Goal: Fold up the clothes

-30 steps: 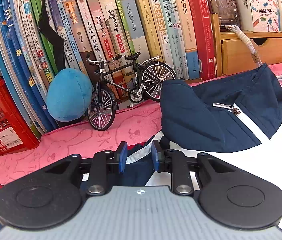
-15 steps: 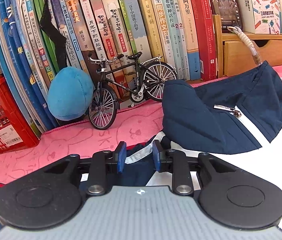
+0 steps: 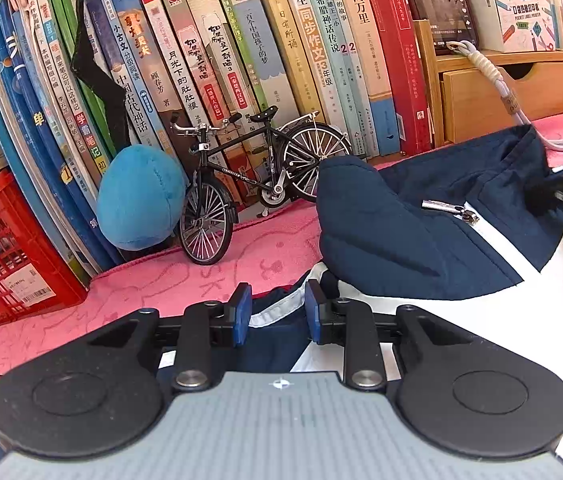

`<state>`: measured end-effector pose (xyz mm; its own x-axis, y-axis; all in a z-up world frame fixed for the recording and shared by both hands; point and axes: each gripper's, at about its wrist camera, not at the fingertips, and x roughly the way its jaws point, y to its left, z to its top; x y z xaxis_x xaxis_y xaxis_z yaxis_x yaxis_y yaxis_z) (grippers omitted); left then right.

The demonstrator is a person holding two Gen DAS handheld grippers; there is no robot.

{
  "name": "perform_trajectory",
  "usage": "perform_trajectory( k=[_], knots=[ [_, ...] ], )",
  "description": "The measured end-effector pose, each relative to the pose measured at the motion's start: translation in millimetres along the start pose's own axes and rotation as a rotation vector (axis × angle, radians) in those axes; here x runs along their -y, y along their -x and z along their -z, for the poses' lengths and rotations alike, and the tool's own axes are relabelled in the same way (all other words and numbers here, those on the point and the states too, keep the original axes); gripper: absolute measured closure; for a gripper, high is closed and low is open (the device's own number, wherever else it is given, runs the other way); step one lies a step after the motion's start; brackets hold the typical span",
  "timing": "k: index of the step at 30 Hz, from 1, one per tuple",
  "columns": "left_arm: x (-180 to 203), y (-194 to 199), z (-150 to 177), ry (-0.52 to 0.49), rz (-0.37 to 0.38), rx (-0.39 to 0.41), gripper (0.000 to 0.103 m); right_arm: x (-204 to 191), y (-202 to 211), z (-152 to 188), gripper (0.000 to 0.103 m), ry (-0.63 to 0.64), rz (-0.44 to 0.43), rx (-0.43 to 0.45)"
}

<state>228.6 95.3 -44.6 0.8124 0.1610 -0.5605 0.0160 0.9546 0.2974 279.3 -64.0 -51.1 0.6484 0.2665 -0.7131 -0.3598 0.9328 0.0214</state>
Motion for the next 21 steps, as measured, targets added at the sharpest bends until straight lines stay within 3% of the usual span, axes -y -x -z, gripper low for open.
perform_trajectory(
  k=[1,2,3,6,7,9,11,13,15,18,21],
  knots=[
    [0,3,1,-0.003,-0.002,0.005,0.073,-9,13,4,0.066,0.067,-0.001,0.004],
    [-1,6,1,-0.007,-0.004,0.010,0.067,-22,30,9,0.053,0.143,0.008,0.015],
    [-1,9,2,-0.010,-0.006,0.015,0.063,-31,49,16,0.046,0.227,0.020,0.033],
    [-2,17,4,-0.020,-0.011,0.030,0.063,-38,108,45,0.041,0.367,-0.018,0.102],
    [-12,41,12,0.025,0.043,0.060,0.062,-40,128,55,0.038,0.409,-0.034,0.126],
    [-34,94,29,0.131,0.167,0.129,0.051,-33,172,74,0.027,0.407,-0.113,0.174],
    [-52,141,51,0.191,0.263,0.176,0.042,-27,209,93,0.024,0.354,-0.157,0.211],
    [-52,190,83,0.249,0.326,0.210,0.040,-20,244,116,0.022,0.273,-0.178,0.245],
    [-49,227,112,0.315,0.372,0.224,0.038,-30,265,150,0.021,0.240,-0.131,0.298],
    [-22,262,142,0.377,0.344,0.232,0.038,-50,293,203,0.021,0.205,-0.042,0.382],
    [6,290,170,0.409,0.239,0.281,0.038,-77,318,257,0.021,0.172,0.026,0.469]
  ],
)
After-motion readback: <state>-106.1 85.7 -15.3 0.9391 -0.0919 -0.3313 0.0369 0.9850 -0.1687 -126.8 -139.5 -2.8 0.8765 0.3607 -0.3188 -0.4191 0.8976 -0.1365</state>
